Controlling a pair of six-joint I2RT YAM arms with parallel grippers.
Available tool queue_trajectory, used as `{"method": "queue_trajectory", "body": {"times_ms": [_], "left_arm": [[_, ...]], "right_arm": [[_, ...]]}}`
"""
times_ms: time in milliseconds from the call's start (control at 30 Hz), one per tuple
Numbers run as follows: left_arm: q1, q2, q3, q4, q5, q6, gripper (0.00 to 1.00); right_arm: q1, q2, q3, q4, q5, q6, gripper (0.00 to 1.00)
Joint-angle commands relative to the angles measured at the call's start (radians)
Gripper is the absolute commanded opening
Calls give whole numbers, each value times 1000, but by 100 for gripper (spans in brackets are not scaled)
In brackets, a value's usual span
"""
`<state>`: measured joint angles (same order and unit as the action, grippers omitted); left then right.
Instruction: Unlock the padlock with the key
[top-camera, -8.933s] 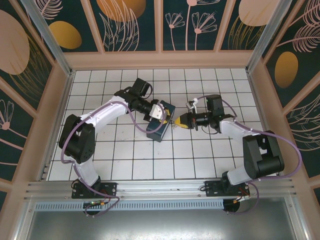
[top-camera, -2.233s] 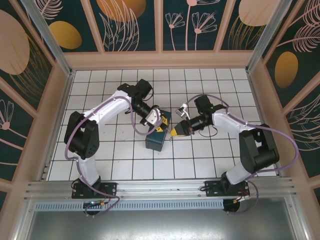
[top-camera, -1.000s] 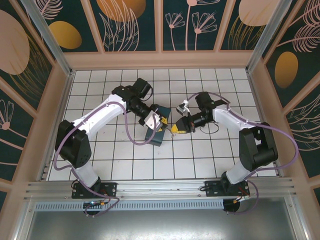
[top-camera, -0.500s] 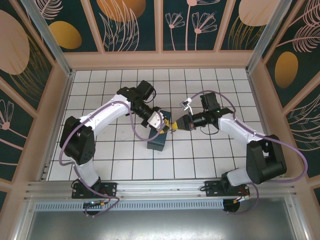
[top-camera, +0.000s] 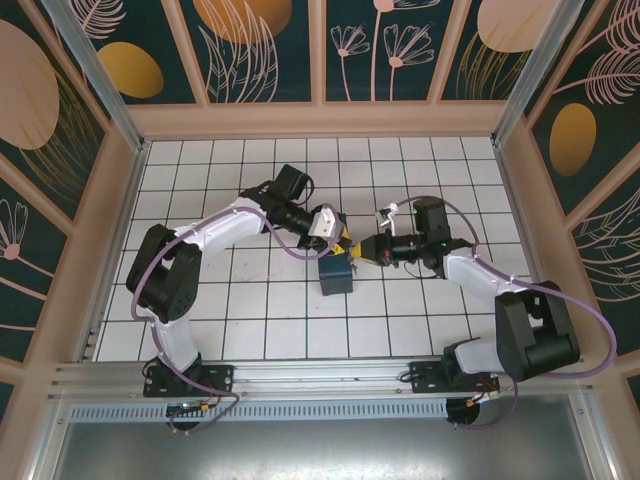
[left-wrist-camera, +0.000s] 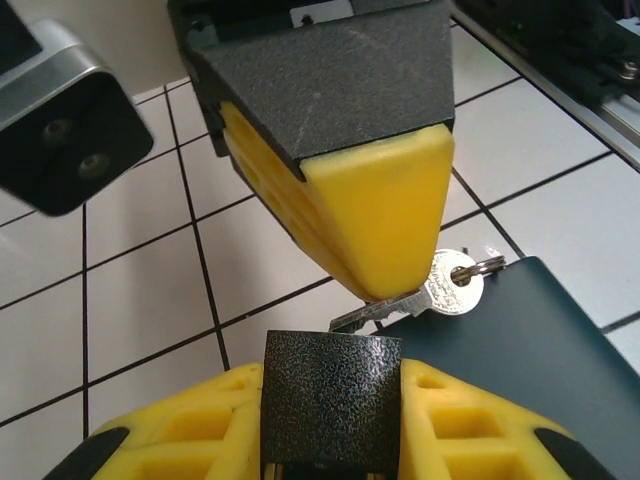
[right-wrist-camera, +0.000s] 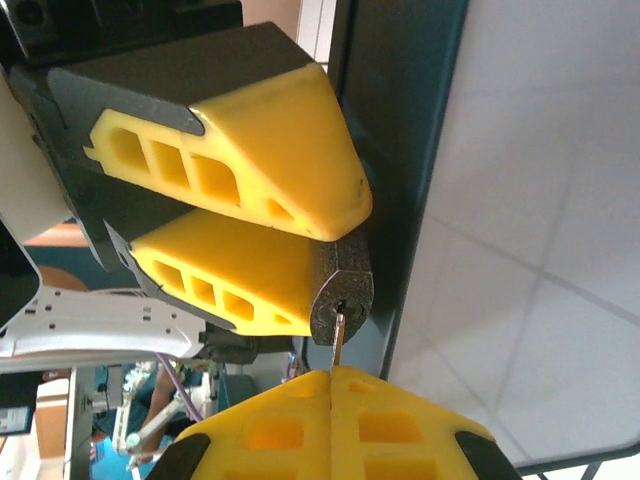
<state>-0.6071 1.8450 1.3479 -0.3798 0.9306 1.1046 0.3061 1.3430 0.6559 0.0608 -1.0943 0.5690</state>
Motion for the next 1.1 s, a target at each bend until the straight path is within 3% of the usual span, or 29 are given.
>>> {"method": "queue_trajectory", "body": {"times_ms": [0, 300, 433, 500, 733, 867, 967, 1067], "left_arm": [[4, -56, 3, 91, 54, -54, 19], [5, -64, 54, -135, 121, 128, 20], [12, -40, 20, -23, -31, 18, 21], [15, -6, 41, -43, -77, 1, 24], [16, 22, -8, 90, -27, -89, 45], [21, 19, 3, 112, -3, -124, 51], [39, -17, 28, 117, 75, -175, 52], [57, -11, 105, -29, 187, -149, 52]], "right_arm": [[-23, -50, -14, 98, -7, 68, 0], [-64, -27, 28, -37, -79, -59, 0], [-92, -49, 15, -45, -78, -70, 0], [-93, -51, 21, -61, -77, -90, 0], [-91, -44, 43, -64, -72, -109, 0], [-77, -52, 50, -84, -81, -139, 0], [-56, -45, 67, -140, -69, -205, 0], [-50, -36, 78, -147, -64, -237, 0]]}}
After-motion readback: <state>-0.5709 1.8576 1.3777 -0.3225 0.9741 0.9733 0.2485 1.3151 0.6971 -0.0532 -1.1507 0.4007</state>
